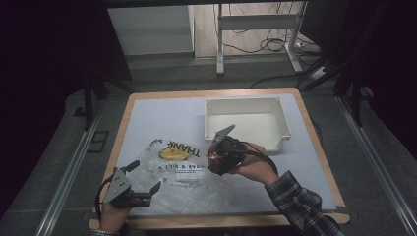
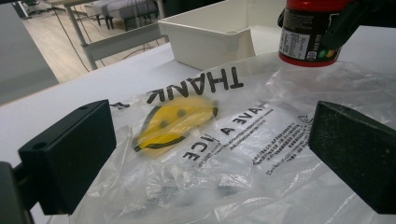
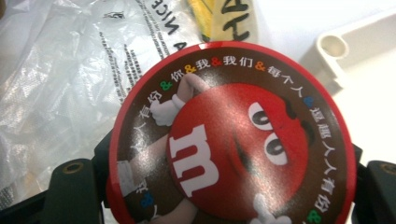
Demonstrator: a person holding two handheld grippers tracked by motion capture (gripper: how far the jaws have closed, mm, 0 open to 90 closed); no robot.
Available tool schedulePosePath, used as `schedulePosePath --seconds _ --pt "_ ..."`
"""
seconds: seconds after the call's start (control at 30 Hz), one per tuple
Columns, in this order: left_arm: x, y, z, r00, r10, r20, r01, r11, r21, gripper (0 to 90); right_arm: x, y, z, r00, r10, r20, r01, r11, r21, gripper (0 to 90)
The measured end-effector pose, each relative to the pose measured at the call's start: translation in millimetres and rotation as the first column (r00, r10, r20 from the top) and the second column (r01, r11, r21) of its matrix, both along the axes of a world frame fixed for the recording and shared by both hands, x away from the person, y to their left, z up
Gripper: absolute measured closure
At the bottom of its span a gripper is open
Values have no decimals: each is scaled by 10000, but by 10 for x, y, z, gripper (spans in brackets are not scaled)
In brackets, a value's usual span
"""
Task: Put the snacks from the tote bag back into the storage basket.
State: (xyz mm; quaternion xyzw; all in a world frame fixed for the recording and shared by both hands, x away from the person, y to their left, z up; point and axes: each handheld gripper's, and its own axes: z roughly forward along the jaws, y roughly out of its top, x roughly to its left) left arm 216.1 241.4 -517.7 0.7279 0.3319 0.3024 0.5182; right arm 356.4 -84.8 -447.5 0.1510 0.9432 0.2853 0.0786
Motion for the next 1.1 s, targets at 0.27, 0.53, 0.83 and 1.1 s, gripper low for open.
schedulePosePath --seconds 0.27,0.53,0.83,1.1 --pt "0 2 1 10000 17 16 -17 10000 -3 8 73 -97 19 9996 -275 3 275 9996 -19 256" --pt "0 2 1 10000 17 20 -17 10000 -1 8 144 -170 50 9990 -437 56 437 9990 -20 257" --pt "0 1 0 10000 13 13 -13 10000 7 8 261 -220 64 9983 -573 111 573 9983 -83 257" --pt "-1 2 0 10000 15 23 -16 10000 14 8 393 -230 74 9980 -626 133 629 9978 -206 257"
